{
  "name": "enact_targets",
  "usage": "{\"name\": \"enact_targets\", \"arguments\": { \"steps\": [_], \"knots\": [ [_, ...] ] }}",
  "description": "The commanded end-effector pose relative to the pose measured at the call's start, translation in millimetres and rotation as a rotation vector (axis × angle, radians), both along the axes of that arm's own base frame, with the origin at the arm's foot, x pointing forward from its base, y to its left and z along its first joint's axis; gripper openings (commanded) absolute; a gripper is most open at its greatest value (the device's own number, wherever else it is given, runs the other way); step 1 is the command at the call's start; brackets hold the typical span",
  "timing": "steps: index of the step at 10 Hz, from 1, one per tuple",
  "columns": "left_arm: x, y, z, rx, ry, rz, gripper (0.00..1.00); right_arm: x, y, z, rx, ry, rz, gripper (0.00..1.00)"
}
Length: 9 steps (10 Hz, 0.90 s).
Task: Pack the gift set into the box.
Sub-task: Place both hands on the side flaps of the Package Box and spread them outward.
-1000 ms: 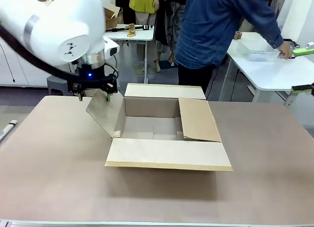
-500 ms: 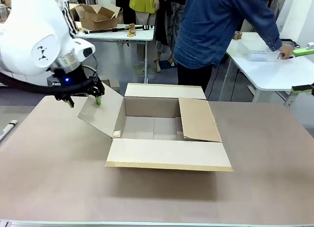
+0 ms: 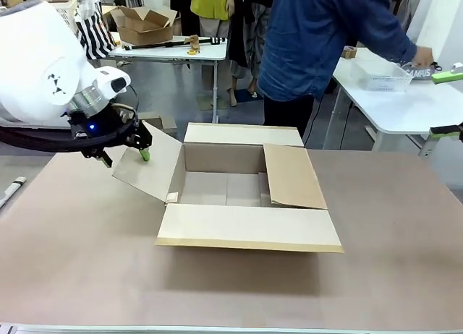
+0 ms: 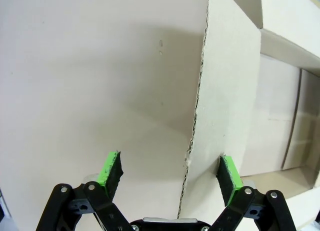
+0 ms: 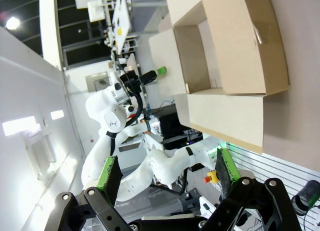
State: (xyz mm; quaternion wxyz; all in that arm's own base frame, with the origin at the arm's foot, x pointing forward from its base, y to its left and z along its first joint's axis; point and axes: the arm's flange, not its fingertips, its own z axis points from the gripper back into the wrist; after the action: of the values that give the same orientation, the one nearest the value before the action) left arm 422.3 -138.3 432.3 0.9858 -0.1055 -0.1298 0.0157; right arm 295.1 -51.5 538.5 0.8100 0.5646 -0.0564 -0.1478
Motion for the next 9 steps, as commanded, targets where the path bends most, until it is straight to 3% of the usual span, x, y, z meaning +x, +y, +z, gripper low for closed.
{"name": "enact_targets", "arguments": {
  "steps": [1, 3, 5, 8, 9],
  "knots": [
    [-0.9, -3.1, 5.9, 0.038, -0.005, 0.025, 1.0, -5.8, -4.5, 18.1, -0.19, -0.015, -0.194, 1.0],
    [-0.9, -3.1, 5.9, 0.038, -0.005, 0.025, 1.0, 34.6, 92.7, 25.3, -0.449, -0.105, -0.031, 1.0],
    [-0.9, -3.1, 5.9, 0.038, -0.005, 0.025, 1.0, 52.4, 190.9, 21.5, -0.565, -0.19, 0.15, 1.0],
    [-0.9, -3.1, 5.9, 0.038, -0.005, 0.025, 1.0, 25.9, 297.8, -20.8, -0.769, -0.345, 0.372, 1.0],
    [-0.9, -3.1, 5.9, 0.038, -0.005, 0.025, 1.0, 15.0, 307.7, -44.0, -0.905, -0.318, 0.533, 1.0]
  ]
}}
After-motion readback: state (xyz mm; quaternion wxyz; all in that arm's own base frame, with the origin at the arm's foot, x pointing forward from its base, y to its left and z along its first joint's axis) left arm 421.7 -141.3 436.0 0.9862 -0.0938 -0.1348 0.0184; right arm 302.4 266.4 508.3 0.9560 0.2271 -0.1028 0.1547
